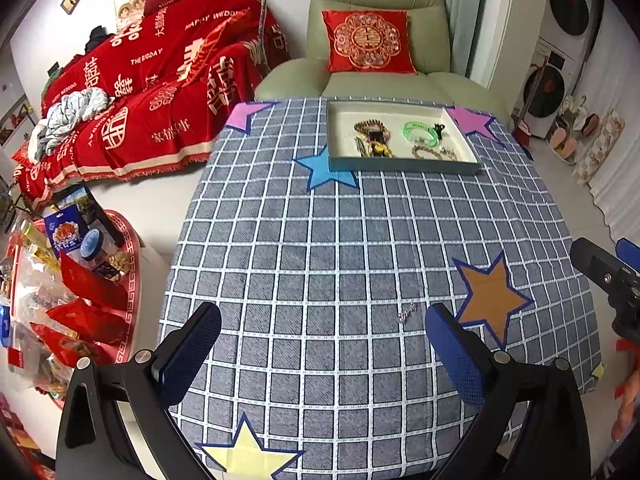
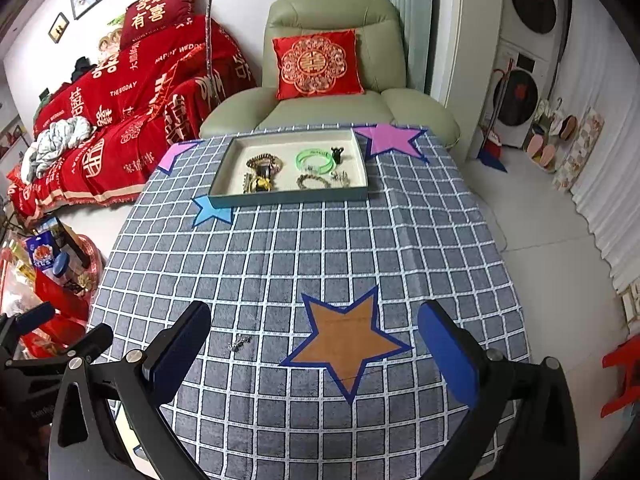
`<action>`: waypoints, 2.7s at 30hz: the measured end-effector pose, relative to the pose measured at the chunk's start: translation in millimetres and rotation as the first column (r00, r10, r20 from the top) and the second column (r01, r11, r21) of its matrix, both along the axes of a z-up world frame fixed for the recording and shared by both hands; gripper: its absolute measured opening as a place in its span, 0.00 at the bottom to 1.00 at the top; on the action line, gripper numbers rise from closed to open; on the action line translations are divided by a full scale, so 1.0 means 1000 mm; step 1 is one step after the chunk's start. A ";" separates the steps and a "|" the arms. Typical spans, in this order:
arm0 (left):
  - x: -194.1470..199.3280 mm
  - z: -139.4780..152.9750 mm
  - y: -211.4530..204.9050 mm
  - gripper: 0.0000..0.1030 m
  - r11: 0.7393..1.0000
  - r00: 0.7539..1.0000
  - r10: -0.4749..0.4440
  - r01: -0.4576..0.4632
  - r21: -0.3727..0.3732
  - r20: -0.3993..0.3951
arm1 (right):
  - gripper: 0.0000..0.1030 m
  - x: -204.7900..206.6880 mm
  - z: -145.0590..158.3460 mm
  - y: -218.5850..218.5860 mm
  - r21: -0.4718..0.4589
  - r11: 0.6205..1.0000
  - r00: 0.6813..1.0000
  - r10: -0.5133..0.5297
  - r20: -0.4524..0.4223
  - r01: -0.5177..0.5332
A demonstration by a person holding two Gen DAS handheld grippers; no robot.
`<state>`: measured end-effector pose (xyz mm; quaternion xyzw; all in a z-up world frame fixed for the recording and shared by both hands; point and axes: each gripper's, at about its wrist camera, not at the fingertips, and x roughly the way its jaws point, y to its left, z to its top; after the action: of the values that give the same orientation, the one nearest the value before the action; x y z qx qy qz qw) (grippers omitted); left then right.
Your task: Organize jewelry
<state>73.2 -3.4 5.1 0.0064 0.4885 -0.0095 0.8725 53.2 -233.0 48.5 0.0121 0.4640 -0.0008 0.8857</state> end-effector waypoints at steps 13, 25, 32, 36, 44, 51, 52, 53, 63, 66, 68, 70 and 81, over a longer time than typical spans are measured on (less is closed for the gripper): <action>-0.007 0.011 0.001 1.00 1.000 0.999 0.001 -0.001 0.004 0.043 | 1.00 -0.008 0.012 0.005 -0.008 1.000 0.999 -0.008 0.045 0.008; -0.008 0.012 0.000 1.00 1.000 0.999 0.002 -0.002 0.004 0.047 | 1.00 -0.009 0.012 0.007 -0.007 1.000 0.999 -0.009 0.043 0.009; -0.007 0.015 -0.002 1.00 1.000 0.999 -0.001 0.001 0.005 0.048 | 1.00 -0.010 0.014 0.006 -0.008 1.000 0.999 -0.008 0.043 0.008; -0.007 0.014 -0.002 1.00 1.000 0.999 -0.001 0.001 0.005 0.048 | 1.00 -0.009 0.016 0.005 -0.006 1.000 0.999 -0.005 0.044 0.005; -0.007 0.017 -0.005 1.00 1.000 0.999 -0.003 0.003 0.004 0.047 | 1.00 -0.008 0.017 0.006 -0.009 1.000 0.999 -0.004 0.044 0.004; -0.006 0.017 -0.005 1.00 1.000 0.999 -0.001 0.000 0.004 0.047 | 1.00 -0.008 0.017 0.006 -0.009 1.000 0.999 -0.003 0.044 0.003; -0.006 0.017 -0.006 1.00 1.000 0.999 0.000 0.000 0.004 0.047 | 1.00 -0.008 0.017 0.006 -0.008 1.000 0.999 -0.003 0.043 0.003; -0.006 0.017 -0.006 1.00 1.000 0.999 0.000 0.000 0.003 0.046 | 1.00 -0.008 0.017 0.006 -0.008 1.000 0.999 -0.003 0.042 0.004; -0.006 0.017 -0.005 1.00 1.000 0.999 -0.002 0.002 0.003 0.047 | 1.00 -0.008 0.017 0.006 -0.008 1.000 0.999 -0.004 0.044 0.004; -0.006 0.016 -0.005 1.00 1.000 0.999 -0.002 0.002 0.004 0.047 | 1.00 -0.008 0.017 0.006 -0.009 1.000 0.999 -0.003 0.043 0.004; -0.006 0.017 -0.005 1.00 1.000 0.999 -0.002 0.002 0.004 0.047 | 1.00 -0.008 0.017 0.006 -0.008 1.000 0.999 -0.003 0.044 0.004; -0.006 0.016 -0.005 1.00 1.000 0.999 -0.002 0.002 0.004 0.046 | 1.00 -0.007 0.017 0.005 -0.008 1.000 0.999 -0.003 0.042 0.003; -0.007 0.017 -0.005 1.00 1.000 0.999 -0.002 0.002 0.004 0.047 | 1.00 -0.007 0.017 0.006 -0.008 1.000 0.999 -0.004 0.044 0.004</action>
<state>66.6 -8.8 21.8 0.0089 0.4677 -0.0093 0.8838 45.9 -227.5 65.5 0.0095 0.4446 -0.0040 0.8957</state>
